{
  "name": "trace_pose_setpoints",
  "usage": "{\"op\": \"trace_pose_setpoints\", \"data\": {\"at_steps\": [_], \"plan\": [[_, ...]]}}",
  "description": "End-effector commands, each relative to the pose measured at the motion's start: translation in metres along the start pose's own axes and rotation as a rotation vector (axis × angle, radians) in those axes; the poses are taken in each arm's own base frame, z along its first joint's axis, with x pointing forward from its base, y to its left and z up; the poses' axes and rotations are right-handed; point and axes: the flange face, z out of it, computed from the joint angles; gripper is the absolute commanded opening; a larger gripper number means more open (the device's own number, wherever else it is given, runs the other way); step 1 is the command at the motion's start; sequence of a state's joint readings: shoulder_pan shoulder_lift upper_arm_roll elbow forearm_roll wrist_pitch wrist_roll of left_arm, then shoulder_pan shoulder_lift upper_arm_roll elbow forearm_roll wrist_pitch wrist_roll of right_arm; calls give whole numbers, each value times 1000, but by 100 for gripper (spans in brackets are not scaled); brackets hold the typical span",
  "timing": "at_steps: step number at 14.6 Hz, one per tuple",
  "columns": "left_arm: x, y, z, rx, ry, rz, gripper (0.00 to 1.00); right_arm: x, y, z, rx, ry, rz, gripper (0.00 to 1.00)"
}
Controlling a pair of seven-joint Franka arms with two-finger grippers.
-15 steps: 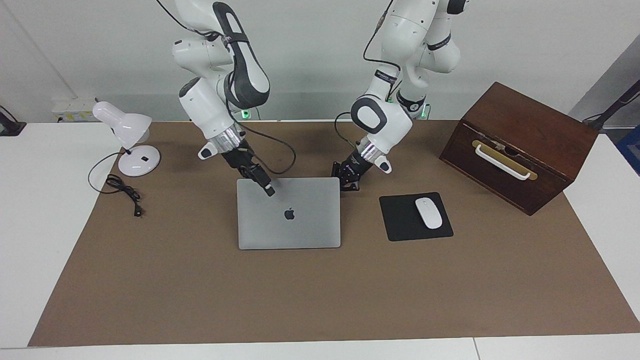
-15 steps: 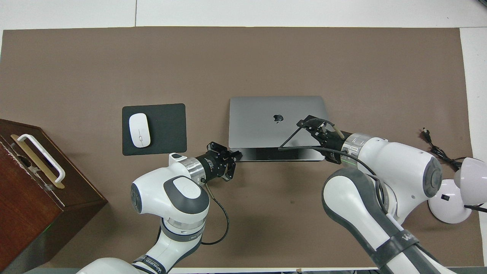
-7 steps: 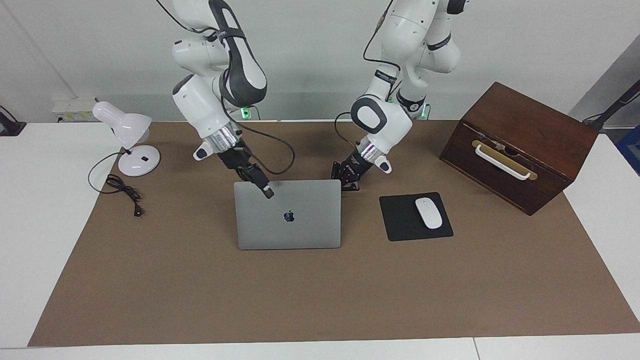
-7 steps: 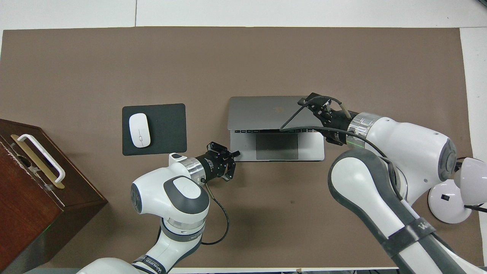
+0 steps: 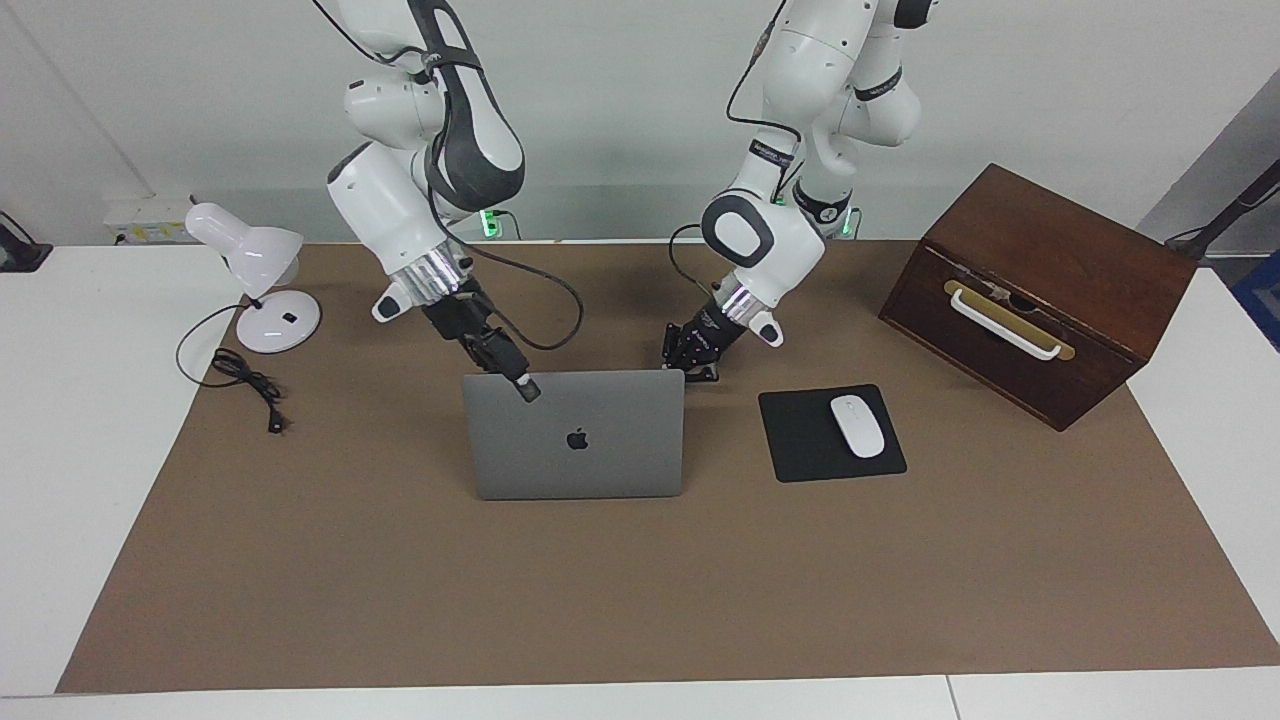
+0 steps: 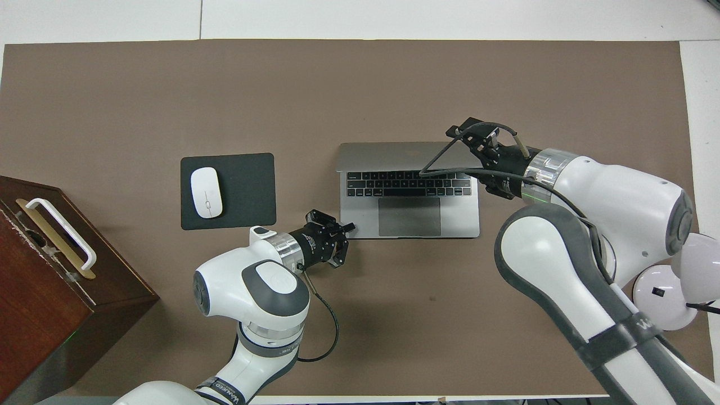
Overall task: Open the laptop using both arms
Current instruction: 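Lift the laptop lid upward with the right gripper, left gripper holding base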
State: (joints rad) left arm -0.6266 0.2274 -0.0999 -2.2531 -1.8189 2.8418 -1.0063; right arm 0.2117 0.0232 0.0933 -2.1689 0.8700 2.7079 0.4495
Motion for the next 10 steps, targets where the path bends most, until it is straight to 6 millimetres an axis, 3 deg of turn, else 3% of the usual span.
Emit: {"op": "trace_pose_setpoints", "data": {"at_steps": [1,10], "plan": [[14,1,14,-20,42,-2,0,20,-15,-5,27,0,-17,100],[14,0,13,-24,46,2,0,53,-45,-9,71,10,-23,100]]}}
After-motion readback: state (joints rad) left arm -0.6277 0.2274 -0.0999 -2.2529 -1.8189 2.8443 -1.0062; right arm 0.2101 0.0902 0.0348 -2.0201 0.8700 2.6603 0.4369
